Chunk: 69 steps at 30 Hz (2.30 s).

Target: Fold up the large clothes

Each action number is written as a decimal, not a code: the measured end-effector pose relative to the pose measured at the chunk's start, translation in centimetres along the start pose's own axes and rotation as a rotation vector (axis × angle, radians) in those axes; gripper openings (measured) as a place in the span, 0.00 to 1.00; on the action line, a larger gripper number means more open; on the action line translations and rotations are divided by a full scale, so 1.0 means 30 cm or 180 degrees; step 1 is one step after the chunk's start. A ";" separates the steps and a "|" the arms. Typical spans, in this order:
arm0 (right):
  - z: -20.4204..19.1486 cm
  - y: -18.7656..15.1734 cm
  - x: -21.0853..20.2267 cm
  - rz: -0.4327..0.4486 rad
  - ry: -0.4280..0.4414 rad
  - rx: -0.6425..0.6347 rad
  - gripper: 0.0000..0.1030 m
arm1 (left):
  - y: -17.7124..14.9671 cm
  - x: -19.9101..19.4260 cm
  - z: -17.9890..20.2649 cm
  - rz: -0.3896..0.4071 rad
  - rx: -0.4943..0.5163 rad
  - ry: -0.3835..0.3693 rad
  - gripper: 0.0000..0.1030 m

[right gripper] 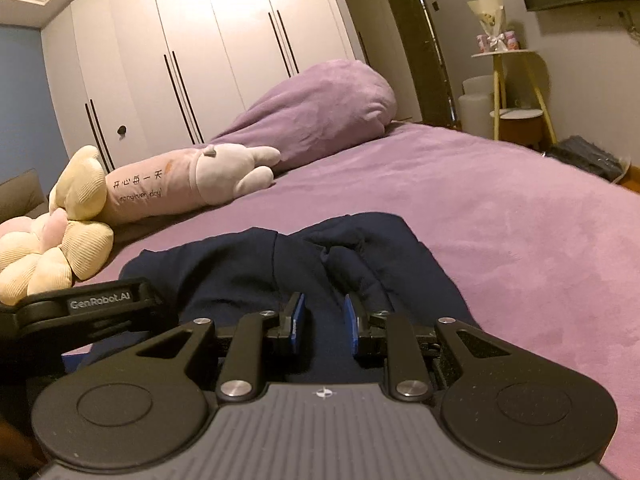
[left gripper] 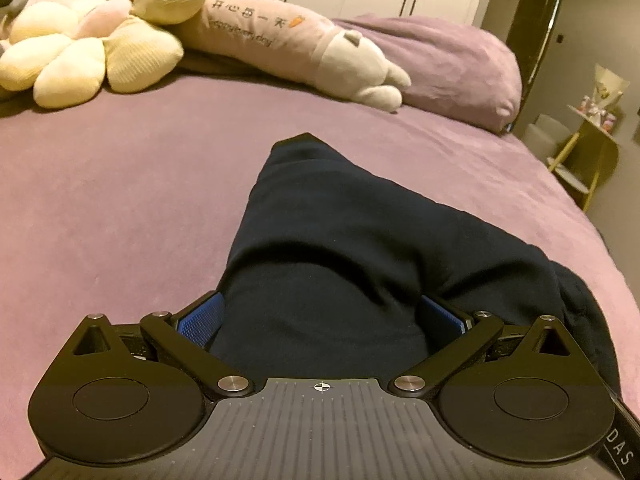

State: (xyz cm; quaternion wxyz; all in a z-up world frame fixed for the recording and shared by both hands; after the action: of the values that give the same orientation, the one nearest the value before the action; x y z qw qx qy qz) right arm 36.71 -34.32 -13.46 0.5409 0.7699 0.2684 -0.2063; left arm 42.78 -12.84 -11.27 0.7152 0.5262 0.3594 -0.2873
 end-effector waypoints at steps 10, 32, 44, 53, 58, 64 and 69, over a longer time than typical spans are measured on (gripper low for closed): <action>-0.010 0.099 -0.118 -0.0452 0.0259 0.0104 0.31 | -0.039 -0.218 -0.238 -0.0433 0.0134 -0.0979 1.00; 0.386 0.059 -0.109 -0.1623 0.1370 0.1083 0.47 | -0.070 -0.079 -0.366 -0.1269 -0.0471 -0.2135 1.00; 0.336 0.089 -0.093 -0.1657 0.1322 0.0881 0.37 | -0.035 -0.126 -0.314 -0.1178 -0.0335 -0.2208 0.79; 0.198 0.121 -0.125 -0.1665 0.1422 0.0746 0.35 | 0.022 -0.245 -0.391 -0.0946 -0.0228 -0.2179 0.77; 0.025 0.080 -0.057 -0.1868 0.1599 0.0626 0.35 | 0.036 -0.298 -0.585 -0.0826 -0.0424 -0.1919 0.77; -0.171 0.050 0.014 -0.1944 0.1629 0.0450 0.39 | -0.001 -0.279 -0.687 -0.0847 -0.0599 -0.1530 0.90; -0.202 0.035 -0.051 -0.1799 0.1166 0.0281 0.56 | -0.025 -0.332 -0.692 -0.0717 -0.0580 -0.1351 0.94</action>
State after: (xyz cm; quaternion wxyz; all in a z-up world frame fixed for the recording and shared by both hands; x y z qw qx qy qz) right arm 36.37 -29.17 -9.79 0.3712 0.7121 0.5547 -0.2178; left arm 32.06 7.18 -7.45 0.7826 0.3441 0.2819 -0.4356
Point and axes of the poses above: each gripper's, at about its wrist camera, not at the fingertips, and x roughly the way its jaws point, z to its right, y to its top, the point moved 1 cm from there along x, roughly the way its jaws point, and after that the axes turned 12 degrees about -z, right-handed, at the moved point
